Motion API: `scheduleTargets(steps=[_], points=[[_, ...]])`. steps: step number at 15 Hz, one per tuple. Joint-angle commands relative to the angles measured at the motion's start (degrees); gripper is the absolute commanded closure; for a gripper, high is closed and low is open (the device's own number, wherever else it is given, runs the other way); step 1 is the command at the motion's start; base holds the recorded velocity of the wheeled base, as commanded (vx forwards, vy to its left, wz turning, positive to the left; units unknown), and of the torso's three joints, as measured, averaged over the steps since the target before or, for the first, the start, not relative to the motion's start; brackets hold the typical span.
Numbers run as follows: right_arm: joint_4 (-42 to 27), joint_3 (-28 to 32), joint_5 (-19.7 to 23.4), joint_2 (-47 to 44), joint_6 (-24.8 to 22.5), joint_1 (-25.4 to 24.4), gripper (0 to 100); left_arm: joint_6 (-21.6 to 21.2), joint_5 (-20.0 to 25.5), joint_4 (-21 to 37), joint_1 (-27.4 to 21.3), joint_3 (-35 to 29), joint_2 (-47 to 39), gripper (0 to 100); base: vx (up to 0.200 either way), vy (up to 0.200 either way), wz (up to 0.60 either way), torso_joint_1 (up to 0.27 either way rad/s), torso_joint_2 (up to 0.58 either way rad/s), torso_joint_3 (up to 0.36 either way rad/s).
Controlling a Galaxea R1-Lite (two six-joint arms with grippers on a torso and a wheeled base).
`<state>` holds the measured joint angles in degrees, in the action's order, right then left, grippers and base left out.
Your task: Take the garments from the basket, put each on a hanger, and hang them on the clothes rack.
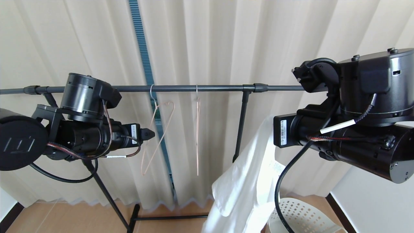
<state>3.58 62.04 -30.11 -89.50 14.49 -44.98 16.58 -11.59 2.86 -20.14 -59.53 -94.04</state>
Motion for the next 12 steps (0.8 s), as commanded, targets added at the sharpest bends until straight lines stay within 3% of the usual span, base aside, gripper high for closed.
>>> scheduleTargets(steps=[1, 7, 12], points=[[0.0, 0.0, 0.0, 0.0, 0.0, 0.0, 100, -0.1, 0.2, -0.4, 2.7, -0.3, -4.0, 0, 0.000, 0.000, 0.00, 0.000, 0.00, 0.000], [0.0, 0.0, 0.1, 0.0, -0.1, 0.0, 100, -3.0, 0.0, -9.9, 3.4, -1.5, -14.1, 0, 0.000, 0.000, 0.00, 0.000, 0.00, 0.000], [0.0, -0.1, 0.1, -0.1, -0.1, 0.2, 100, -3.1, -0.1, -10.6, 3.4, -6.9, -21.1, 0, 0.000, 0.000, 0.00, 0.000, 0.00, 0.000]])
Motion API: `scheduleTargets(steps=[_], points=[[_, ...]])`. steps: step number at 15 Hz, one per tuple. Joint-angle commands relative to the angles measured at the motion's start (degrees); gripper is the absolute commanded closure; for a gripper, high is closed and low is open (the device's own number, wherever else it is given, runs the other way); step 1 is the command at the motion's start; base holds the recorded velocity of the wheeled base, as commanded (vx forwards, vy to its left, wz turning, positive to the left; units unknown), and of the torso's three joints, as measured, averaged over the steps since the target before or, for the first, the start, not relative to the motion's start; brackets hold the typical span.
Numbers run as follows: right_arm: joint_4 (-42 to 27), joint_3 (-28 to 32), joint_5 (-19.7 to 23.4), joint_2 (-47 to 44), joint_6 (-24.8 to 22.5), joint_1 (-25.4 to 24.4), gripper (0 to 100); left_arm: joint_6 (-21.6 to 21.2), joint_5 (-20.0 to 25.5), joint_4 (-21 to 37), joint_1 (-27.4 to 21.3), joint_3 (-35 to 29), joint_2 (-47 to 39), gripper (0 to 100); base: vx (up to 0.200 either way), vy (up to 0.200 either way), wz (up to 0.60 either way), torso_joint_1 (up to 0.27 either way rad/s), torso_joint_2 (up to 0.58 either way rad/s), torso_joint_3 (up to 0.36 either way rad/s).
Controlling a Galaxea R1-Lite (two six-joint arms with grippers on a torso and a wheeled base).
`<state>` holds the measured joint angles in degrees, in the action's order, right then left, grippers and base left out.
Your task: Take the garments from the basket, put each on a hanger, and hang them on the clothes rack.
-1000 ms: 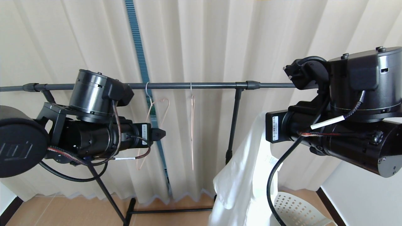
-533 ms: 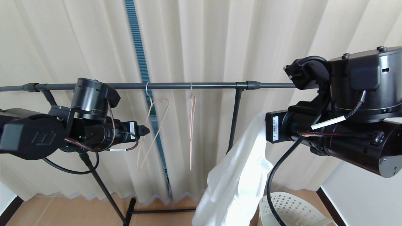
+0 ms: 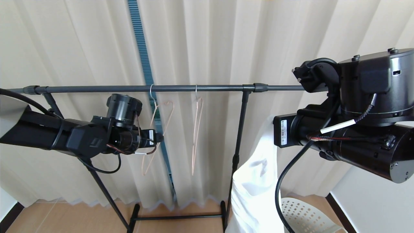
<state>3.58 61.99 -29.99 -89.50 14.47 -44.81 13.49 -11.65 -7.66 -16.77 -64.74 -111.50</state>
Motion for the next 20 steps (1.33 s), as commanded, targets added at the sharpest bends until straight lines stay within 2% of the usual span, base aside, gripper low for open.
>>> scheduleTargets(steps=[1, 5, 8, 9, 20], points=[[0.0, 0.0, 0.0, -0.1, -0.1, 0.2, 100, 0.0, 0.0, -0.1, 0.0, -2.2, -4.0, 0, 0.000, 0.000, 0.00, 0.000, 0.00, 0.000], [0.0, -0.1, 0.1, -0.1, -0.1, 0.7, 100, -0.3, 0.1, -0.5, 0.3, -4.5, -6.6, 0, 0.000, 0.000, 0.00, 0.000, 0.00, 0.000], [0.0, -0.2, 0.1, -0.1, 0.0, 0.7, 100, -0.3, 0.1, -2.9, 0.3, -5.2, -8.0, 0, 0.000, 0.000, 0.00, 0.000, 0.00, 0.000], [0.0, -0.2, 0.1, -0.1, 0.0, 0.7, 100, -0.3, 0.1, -3.8, 0.3, -5.2, -8.2, 100, 0.000, 0.000, 0.00, 0.000, 0.00, 0.000], [0.0, -0.2, 0.1, 0.0, 0.0, 0.7, 100, -0.3, 0.1, -4.0, -0.1, -4.8, -6.7, 100, 0.000, 0.000, 0.00, 0.000, 0.00, 0.000]])
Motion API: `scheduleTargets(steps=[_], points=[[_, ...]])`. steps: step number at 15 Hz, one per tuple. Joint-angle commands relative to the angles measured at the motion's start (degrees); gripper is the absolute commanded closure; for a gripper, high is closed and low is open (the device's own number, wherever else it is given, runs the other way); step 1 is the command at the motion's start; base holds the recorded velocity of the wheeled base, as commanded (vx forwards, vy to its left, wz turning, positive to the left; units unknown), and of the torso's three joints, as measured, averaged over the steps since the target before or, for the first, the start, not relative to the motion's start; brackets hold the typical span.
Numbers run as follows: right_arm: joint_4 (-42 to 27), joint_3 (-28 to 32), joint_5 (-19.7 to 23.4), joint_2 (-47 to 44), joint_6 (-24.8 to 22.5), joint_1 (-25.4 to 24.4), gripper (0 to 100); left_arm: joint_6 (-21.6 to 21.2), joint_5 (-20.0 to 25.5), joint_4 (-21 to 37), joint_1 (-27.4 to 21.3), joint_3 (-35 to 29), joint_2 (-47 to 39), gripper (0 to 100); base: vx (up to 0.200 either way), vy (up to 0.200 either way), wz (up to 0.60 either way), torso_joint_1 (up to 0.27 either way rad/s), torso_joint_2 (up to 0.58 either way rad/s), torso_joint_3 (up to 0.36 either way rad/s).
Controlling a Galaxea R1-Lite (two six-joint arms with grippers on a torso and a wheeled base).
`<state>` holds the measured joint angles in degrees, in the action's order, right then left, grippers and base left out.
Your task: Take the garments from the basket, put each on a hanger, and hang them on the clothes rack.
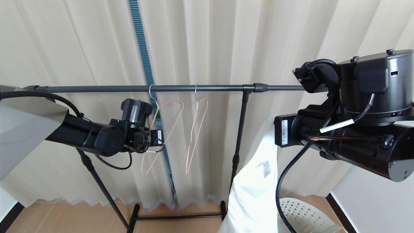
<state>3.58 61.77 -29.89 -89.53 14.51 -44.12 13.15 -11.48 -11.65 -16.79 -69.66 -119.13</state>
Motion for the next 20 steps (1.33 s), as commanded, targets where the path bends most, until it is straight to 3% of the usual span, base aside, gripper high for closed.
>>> scheduleTargets(steps=[1, 14, 15, 20], points=[[0.0, 0.0, 0.0, 0.1, 0.0, 0.0, 100, 0.0, 0.0, 0.0, -0.3, 0.4, 2.1, 100, 0.000, 0.000, 0.00, 0.000, 0.00, 0.000], [0.0, 0.0, 0.0, 0.8, 0.0, 0.0, 100, -1.8, -0.1, 0.0, -4.1, 9.7, 16.4, 100, 0.000, 0.000, 0.00, 0.000, 0.00, 0.000], [0.0, 0.0, 0.0, 0.8, 0.0, 0.0, 100, -2.6, -0.1, 0.0, -4.9, 14.5, 21.3, 100, 0.000, 0.000, 0.00, 0.000, 0.00, 0.000], [0.0, 0.0, 0.0, 0.8, 0.0, 0.0, 100, -3.8, 0.1, -0.1, -6.5, 26.1, 32.8, 100, 0.000, 0.000, 0.00, 0.000, 0.00, 0.000]])
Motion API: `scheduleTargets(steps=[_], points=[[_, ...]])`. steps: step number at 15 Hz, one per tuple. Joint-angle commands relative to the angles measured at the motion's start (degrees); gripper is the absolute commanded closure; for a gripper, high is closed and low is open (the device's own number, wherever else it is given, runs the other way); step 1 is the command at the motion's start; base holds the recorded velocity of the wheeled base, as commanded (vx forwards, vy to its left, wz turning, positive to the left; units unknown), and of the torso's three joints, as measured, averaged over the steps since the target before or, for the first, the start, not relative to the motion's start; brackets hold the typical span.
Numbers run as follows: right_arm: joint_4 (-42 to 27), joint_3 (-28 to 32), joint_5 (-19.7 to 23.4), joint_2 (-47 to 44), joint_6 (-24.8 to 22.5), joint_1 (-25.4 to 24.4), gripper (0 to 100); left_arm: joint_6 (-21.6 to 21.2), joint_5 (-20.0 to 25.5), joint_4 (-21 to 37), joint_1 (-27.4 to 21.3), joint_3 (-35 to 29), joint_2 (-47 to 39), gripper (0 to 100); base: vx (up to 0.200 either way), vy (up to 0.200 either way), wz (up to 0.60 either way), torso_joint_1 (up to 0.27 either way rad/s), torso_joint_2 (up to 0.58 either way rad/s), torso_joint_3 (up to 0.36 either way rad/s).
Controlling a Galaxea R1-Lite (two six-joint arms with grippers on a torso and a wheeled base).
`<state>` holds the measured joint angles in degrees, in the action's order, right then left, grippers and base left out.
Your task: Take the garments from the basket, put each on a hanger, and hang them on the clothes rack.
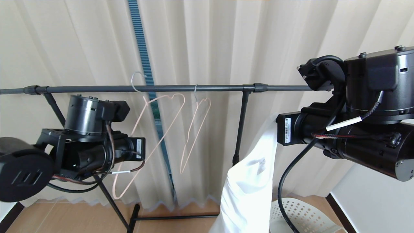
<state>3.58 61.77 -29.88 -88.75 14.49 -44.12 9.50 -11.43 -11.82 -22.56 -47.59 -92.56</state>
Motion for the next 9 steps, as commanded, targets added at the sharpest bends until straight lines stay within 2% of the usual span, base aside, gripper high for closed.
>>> scheduleTargets(steps=[1, 4, 6, 9], points=[[0.0, 0.0, 0.0, 0.0, 0.0, 0.0, 100, -0.8, 0.2, 0.0, -0.7, 6.7, 8.6, 100, 0.000, 0.000, 0.00, 0.000, 0.00, 0.000], [0.0, 0.0, 0.0, -0.1, 0.0, 0.0, 100, -1.9, 2.7, -1.3, -1.1, 12.9, 15.0, 100, 0.000, 0.000, 0.00, 0.000, 0.00, 0.000], [0.0, 0.0, 0.0, -0.1, 0.0, 0.0, 100, -3.4, 4.3, -1.9, -1.1, 14.6, 17.4, 100, 0.000, 0.000, 0.00, 0.000, 0.00, 0.000], [0.0, 0.0, 0.0, -0.1, -0.1, 0.0, 100, -5.7, 9.9, -3.6, -1.2, 18.1, 23.6, 100, 0.000, 0.000, 0.00, 0.000, 0.00, 0.000]])
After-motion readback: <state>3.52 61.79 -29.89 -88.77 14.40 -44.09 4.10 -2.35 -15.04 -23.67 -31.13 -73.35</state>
